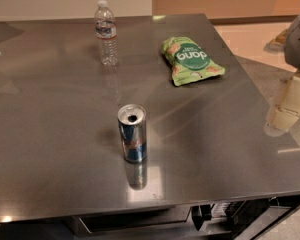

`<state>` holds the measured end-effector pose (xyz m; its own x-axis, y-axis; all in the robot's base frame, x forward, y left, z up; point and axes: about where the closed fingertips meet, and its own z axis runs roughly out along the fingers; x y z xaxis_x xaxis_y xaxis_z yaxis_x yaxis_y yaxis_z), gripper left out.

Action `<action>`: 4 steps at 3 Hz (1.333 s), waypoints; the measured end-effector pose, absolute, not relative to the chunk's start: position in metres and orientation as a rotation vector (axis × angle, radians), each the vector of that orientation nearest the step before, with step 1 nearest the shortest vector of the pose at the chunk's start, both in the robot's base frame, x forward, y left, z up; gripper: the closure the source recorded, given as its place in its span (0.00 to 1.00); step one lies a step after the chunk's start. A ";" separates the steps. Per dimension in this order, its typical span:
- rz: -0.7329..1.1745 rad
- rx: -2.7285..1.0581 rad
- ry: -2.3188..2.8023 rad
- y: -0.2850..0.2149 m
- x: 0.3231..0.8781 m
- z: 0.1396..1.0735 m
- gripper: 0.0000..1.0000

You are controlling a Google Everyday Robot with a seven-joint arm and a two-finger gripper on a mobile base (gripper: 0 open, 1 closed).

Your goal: Pick redbull can

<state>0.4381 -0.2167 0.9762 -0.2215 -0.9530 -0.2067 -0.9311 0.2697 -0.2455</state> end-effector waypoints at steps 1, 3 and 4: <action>-0.099 -1.725 2.232 -0.217 0.438 0.976 0.00; 0.033 -1.804 2.065 -0.169 0.443 0.971 0.00; 0.137 -1.855 1.957 -0.129 0.446 0.961 0.00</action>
Offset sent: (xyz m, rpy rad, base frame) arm 0.0078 0.0315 -0.0064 0.0841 0.0198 0.0987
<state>0.4459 -0.1293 0.9609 -0.0052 -0.9263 -0.3767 -0.9699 0.0964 -0.2238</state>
